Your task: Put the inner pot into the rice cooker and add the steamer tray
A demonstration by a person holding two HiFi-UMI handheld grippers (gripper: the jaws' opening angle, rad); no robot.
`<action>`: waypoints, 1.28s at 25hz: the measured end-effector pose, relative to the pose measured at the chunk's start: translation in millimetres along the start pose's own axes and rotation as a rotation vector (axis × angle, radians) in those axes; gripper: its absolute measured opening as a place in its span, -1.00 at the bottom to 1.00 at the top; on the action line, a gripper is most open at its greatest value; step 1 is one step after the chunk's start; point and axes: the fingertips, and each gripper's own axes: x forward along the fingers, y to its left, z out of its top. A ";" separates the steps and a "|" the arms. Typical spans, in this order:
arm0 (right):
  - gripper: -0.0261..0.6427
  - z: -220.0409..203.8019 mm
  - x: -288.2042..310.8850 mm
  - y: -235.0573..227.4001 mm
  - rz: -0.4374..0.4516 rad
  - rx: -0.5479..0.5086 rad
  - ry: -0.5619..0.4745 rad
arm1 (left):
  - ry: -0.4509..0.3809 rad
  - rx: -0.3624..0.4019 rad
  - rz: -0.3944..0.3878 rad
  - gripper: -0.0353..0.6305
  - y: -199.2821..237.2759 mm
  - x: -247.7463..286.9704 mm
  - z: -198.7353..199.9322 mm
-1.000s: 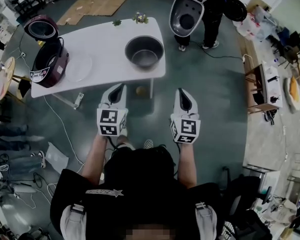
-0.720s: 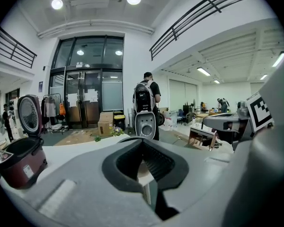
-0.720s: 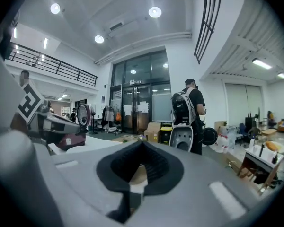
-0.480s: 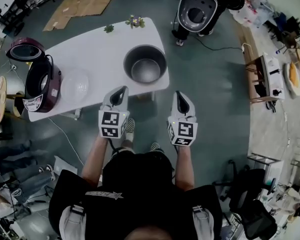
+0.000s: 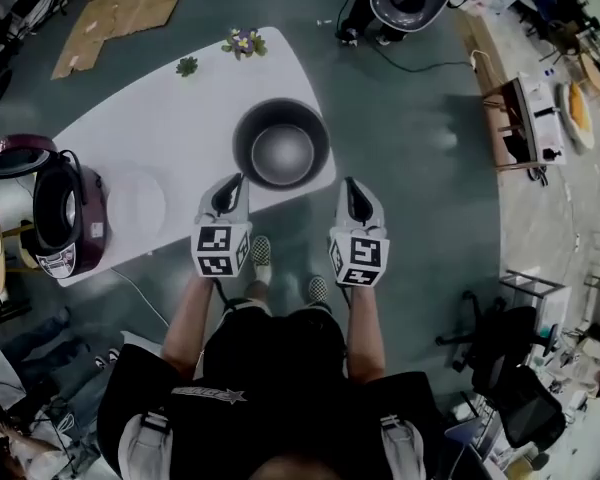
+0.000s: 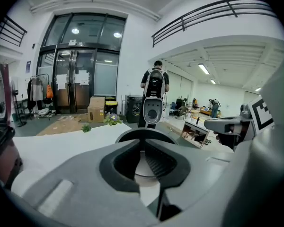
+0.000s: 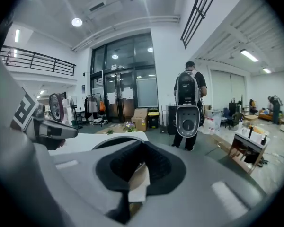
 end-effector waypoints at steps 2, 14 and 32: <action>-0.68 -6.6 15.1 -0.7 -0.005 0.024 0.027 | 0.024 -0.010 -0.011 -0.55 8.8 14.5 -3.7; -0.18 -39.2 86.9 -7.5 -0.033 0.124 0.105 | 0.153 -0.036 -0.067 -0.03 38.7 77.4 -40.0; -0.18 -80.3 123.6 -1.9 0.004 0.156 0.189 | 0.201 -0.072 -0.089 -0.03 47.6 112.5 -68.3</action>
